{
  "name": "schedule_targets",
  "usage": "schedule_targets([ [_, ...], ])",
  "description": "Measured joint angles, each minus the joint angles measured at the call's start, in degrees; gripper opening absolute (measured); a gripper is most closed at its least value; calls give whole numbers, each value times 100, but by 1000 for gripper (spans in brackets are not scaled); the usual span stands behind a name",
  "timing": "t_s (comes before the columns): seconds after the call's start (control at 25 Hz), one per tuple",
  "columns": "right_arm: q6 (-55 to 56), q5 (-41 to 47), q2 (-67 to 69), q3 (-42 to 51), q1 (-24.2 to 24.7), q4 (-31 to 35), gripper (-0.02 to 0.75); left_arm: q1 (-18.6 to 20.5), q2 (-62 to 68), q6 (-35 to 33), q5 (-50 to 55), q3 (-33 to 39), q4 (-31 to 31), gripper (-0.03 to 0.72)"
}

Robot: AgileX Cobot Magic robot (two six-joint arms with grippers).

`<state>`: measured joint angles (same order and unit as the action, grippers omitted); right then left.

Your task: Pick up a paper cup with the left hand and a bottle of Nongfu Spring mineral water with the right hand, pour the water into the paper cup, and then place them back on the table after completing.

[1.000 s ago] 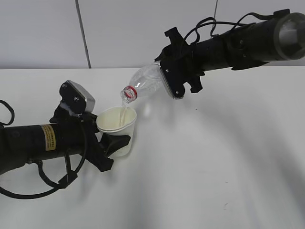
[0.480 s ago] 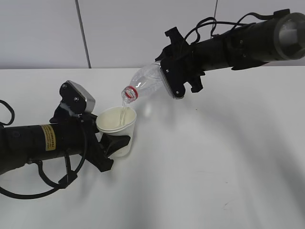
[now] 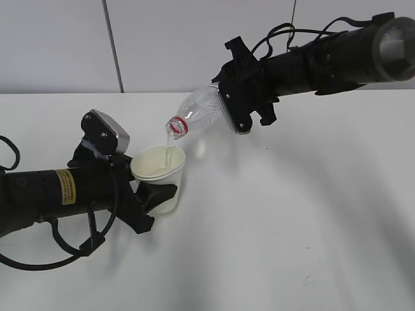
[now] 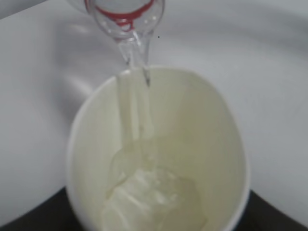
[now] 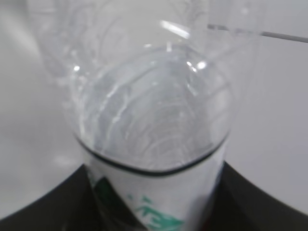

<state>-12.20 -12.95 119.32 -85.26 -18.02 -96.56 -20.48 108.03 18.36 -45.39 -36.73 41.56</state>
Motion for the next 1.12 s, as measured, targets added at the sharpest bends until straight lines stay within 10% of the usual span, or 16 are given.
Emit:
schedule_targets([
  [1.12, -9, 0, 0, 0, 0, 0, 374, 0, 0, 0, 11, 0, 0, 393],
])
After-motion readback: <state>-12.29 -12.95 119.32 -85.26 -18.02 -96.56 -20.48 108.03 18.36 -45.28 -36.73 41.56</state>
